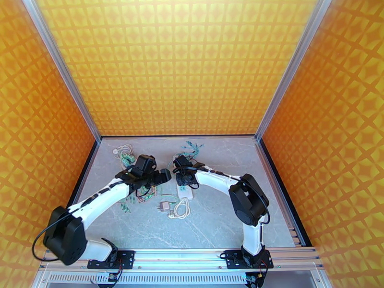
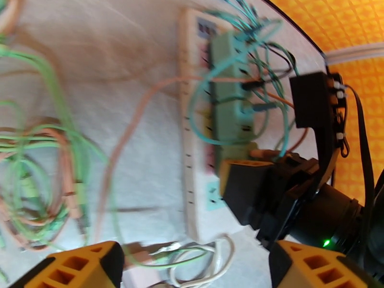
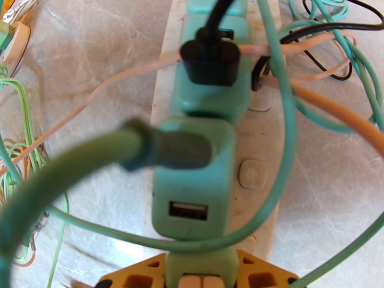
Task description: Pull the plug off the socket
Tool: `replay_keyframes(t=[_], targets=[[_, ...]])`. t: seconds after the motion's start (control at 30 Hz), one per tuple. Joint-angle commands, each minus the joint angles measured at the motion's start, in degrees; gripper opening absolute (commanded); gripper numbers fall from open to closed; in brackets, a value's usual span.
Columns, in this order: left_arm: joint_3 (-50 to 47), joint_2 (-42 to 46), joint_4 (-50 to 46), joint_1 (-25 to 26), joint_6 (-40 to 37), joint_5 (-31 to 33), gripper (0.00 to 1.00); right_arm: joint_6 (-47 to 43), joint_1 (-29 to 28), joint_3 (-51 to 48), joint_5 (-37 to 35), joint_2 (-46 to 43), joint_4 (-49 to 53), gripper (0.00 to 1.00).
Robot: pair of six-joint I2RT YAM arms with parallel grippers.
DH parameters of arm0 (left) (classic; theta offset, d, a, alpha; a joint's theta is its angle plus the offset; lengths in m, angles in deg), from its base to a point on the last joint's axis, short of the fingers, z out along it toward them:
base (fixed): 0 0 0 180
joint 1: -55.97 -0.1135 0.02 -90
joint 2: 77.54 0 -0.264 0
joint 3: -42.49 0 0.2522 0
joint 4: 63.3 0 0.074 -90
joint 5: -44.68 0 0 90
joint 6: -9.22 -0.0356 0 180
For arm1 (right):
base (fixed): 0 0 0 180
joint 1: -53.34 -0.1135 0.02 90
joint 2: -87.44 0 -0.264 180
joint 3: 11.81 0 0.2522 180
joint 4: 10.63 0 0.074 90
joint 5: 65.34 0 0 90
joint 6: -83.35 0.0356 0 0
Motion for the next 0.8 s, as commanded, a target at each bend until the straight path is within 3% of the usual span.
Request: replay_keyframes(t=[0.0,0.03,0.2,0.4,0.5,0.77], targets=[[-0.7,-1.9,6.2,-0.3,1.0,-6.8,0.69,0.0,0.3,0.1,-2.8,-2.4,1.5,0.16],[-0.3,-2.6,6.6,-0.2,1.1,-7.4,0.63,0.6,0.4,-0.5,-2.4,-2.6,1.3,0.16],[1.3,-5.8,8.5,1.6,1.7,-7.6,0.59,1.8,1.0,-3.1,-0.9,-4.7,-0.2,0.17],[1.6,-11.3,13.3,2.5,5.9,-7.8,0.45,2.0,2.6,-5.7,3.5,-7.5,-1.6,0.16],[-0.2,-12.5,17.5,2.9,7.7,-7.4,0.46,1.2,3.6,-6.5,4.6,-8.5,-1.7,0.16],[2.8,-19.2,16.9,4.6,6.5,-7.5,0.44,1.4,5.0,-7.1,7.7,-8.9,-3.6,0.16]])
